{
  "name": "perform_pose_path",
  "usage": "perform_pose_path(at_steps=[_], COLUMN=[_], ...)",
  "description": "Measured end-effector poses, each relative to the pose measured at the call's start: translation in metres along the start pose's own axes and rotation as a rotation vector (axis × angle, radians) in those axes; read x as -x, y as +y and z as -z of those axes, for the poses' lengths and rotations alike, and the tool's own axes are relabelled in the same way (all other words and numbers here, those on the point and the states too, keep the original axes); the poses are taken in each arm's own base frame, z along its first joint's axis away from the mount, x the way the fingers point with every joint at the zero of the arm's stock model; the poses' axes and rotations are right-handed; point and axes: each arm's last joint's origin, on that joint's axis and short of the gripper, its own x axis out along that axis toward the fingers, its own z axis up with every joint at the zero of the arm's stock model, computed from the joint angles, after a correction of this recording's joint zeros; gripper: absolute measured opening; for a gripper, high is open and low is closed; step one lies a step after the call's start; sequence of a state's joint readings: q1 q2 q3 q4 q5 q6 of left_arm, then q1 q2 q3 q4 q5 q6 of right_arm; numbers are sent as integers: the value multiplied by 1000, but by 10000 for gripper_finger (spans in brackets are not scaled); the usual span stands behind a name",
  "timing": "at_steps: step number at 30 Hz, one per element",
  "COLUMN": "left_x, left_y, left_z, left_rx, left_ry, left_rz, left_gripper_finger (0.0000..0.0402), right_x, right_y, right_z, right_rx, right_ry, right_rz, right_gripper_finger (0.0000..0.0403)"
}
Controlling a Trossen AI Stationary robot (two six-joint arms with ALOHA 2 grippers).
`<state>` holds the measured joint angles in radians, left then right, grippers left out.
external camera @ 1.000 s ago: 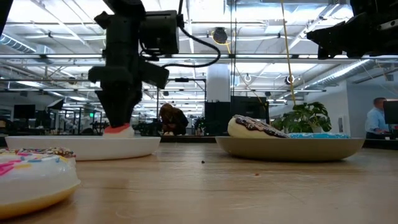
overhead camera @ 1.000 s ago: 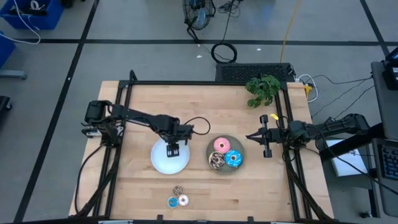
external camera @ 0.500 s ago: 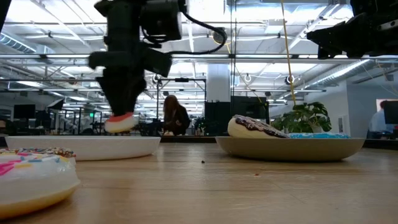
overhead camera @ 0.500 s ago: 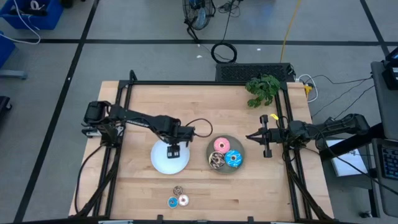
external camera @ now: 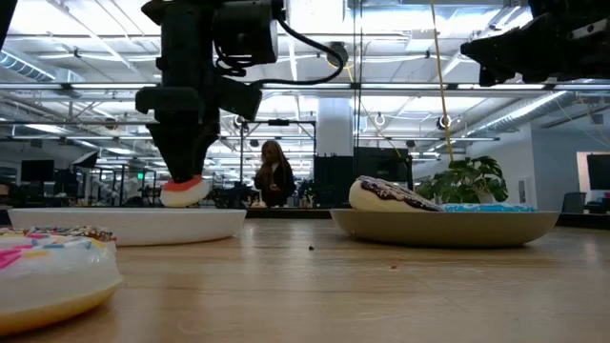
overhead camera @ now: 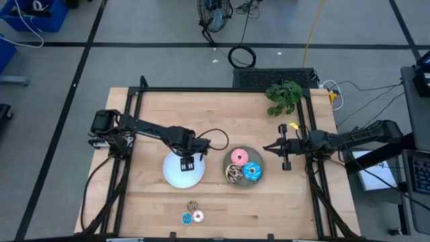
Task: Pick & Place donuts
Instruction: Put the small orange donut on the white plate
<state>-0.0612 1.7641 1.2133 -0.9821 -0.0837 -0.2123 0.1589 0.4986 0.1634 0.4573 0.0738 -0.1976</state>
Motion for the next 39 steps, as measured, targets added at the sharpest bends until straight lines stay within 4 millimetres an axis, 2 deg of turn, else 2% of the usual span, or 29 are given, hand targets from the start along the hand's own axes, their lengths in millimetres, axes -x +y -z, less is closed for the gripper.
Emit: perform_pose_path(at_steps=[4,7,15,18,23,31,39], left_x=[0,0,0,1,2,3,3], left_y=[1,2,-3,-9,-23,-33,-22], left_z=[-2,-2,-1,0,2,3,6], left_rx=[50,96,98,69,16,-18,-8], left_ry=[-13,-14,-19,-32,-48,-89,-43], left_rz=[-1,15,9,-12,-15,-53,-71], left_gripper_finger=[251,257,264,264,264,264,264], right_x=[-16,-38,-129,-163,-203,-241,-250], right_y=[1,4,27,33,38,50,46], right_z=[-5,-12,-7,-3,9,27,32], right_rx=[-24,-27,64,89,130,177,165], right_ry=[33,48,181,207,221,258,280], right_rz=[-44,-118,-205,-187,-142,-159,-72], right_gripper_finger=[0,0,0,0,0,0,0])
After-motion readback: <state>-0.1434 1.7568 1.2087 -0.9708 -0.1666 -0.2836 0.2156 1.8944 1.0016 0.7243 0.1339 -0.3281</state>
